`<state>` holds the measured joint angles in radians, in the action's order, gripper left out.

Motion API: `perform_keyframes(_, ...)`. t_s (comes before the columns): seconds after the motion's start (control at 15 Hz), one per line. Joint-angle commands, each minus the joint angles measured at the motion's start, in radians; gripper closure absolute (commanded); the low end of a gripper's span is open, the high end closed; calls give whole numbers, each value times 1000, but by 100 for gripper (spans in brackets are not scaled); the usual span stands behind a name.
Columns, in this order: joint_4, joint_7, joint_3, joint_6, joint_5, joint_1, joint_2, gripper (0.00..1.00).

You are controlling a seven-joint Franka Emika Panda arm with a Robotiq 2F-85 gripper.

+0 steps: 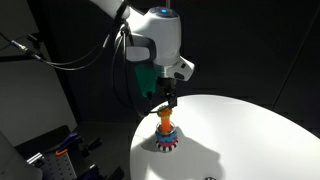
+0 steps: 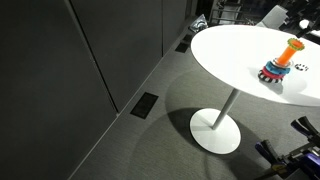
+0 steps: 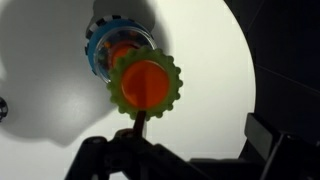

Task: Pick up the green ring from the table and stack it on the rings stacking stand

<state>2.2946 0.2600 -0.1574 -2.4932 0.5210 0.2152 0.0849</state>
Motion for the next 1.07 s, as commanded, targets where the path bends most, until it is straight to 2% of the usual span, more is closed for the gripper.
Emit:
perform_keyframes(0.0, -6, 16, -8, -13, 21, 13, -15, 0)
perform_keyframes(1.0, -46, -97, -30, -28, -43, 26, 66, 0)
